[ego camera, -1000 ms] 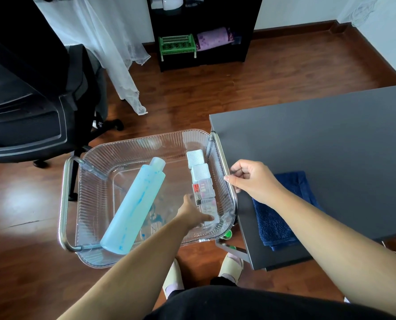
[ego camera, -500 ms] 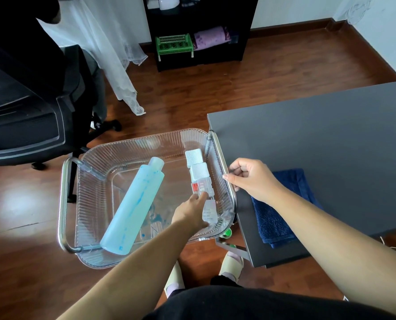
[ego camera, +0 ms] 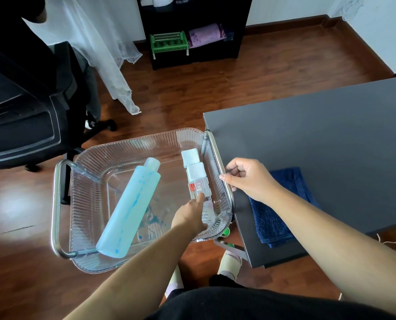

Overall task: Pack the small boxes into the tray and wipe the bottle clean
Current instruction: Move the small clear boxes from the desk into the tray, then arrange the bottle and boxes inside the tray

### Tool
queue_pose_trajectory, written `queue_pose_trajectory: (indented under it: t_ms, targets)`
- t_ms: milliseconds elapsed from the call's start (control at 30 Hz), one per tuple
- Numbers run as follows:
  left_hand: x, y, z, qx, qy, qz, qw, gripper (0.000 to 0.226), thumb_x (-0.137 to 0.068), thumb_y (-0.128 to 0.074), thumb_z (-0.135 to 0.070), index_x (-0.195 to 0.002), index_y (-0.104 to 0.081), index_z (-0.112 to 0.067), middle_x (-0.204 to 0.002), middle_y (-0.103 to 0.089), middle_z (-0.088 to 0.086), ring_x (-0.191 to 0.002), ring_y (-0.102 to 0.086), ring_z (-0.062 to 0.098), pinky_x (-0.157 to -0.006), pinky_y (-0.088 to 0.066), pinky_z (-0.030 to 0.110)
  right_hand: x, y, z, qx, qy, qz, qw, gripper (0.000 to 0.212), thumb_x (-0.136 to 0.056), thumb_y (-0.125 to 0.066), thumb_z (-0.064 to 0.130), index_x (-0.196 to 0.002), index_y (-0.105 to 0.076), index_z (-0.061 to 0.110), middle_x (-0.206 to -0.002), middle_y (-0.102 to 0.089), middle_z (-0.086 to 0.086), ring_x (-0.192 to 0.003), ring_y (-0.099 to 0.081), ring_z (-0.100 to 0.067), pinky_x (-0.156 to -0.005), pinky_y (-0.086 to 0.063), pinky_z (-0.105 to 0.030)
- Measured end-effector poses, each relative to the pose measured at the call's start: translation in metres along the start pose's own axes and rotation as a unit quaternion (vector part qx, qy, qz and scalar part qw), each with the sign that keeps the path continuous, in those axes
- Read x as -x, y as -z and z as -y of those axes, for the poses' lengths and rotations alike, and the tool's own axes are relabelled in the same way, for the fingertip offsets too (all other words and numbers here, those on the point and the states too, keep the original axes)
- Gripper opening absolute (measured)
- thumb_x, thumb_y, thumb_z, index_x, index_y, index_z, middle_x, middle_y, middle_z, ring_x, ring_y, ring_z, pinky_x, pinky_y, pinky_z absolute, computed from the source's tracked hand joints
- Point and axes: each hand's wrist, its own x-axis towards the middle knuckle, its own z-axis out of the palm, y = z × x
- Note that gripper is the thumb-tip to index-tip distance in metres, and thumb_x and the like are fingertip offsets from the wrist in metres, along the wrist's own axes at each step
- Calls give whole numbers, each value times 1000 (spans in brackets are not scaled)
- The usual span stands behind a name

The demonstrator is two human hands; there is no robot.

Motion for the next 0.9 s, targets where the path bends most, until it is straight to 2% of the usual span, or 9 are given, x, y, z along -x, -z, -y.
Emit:
queue_pose_trajectory:
  t_ms: [167, 300, 400, 533, 600, 733, 833, 900]
  targets:
    - [2, -3, -1, -1, 10, -9, 1000, 62, -72, -77, -29, -113, -32, -20, -80, -56, 3, -64, -52, 24, -56, -42, 32, -1, 0, 0, -4, 9, 3, 1000, 12, -80, -74, 27, -79, -64, 20, -70, -68, 2, -52, -64, -6, -61, -51, -20]
    - [4, 4, 6, 7, -1, 1, 1000, 73, -68, -82, -39, -117, -31, -23, -82, -56, 2, -68, -54, 22, -58, -44, 32, -3, 1, 0, 0, 8, 3, 1000, 14, -79, -75, 27, -80, -64, 19, -70, -69, 1, -53, -64, -6, -62, -53, -21]
    - [7, 15, 16, 11, -18, 1, 1000, 84, -63, -85, -44, -124, -32, -23, -93, -62, 4, -72, -53, 21, -62, -44, 32, -3, 1, 1, 6, 9, 2, 1000, 13, -78, -75, 29, -78, -64, 21, -71, -69, 2, -54, -65, -7, -63, -54, -21]
    - [15, 33, 27, 24, -57, -3, 998, 88, -61, -85, -48, -128, -33, -25, -96, -65, 3, -74, -54, 19, -63, -41, 28, -3, 4, 4, 21, 11, 5, 1000, 14, -78, -75, 31, -81, -64, 23, -72, -70, 3, -55, -66, -6, -63, -53, -20]
    - [19, 46, 33, 51, -61, -28, 996, 80, -65, -83, -46, -126, -36, -25, -95, -64, 1, -76, -56, 19, -65, -41, 27, -5, 7, 10, 34, 12, -8, 999, 13, -78, -73, 33, -79, -64, 24, -71, -71, 3, -56, -67, -9, -63, -54, -23]
    - [28, 82, 53, 91, -28, -102, 990, 52, -78, -73, -33, -118, -43, -22, -85, -58, -4, -78, -58, 18, -69, -49, 30, -13, 10, 38, 33, 34, -88, 995, 17, -82, -68, 34, -77, -65, 18, -73, -68, 1, -67, -67, -19, -68, -59, -32]
    - [35, 109, 74, 120, 5, -176, 977, 39, -80, -69, -26, -112, -47, -21, -85, -59, -5, -80, -59, 19, -66, -40, 27, -20, -1, 66, 47, 92, -132, 986, 17, -85, -65, 28, -76, -62, 14, -69, -62, 1, -60, -56, -12, -59, -48, -13]
    - [43, 123, 90, 130, 35, -212, 968, 35, -80, -67, -27, -109, -46, -24, -85, -60, -6, -80, -57, 18, -66, -37, 27, -23, -17, 85, 57, 130, -125, 982, 16, -85, -64, 25, -76, -62, 12, -67, -60, 1, -57, -50, -4, -55, -42, -7]
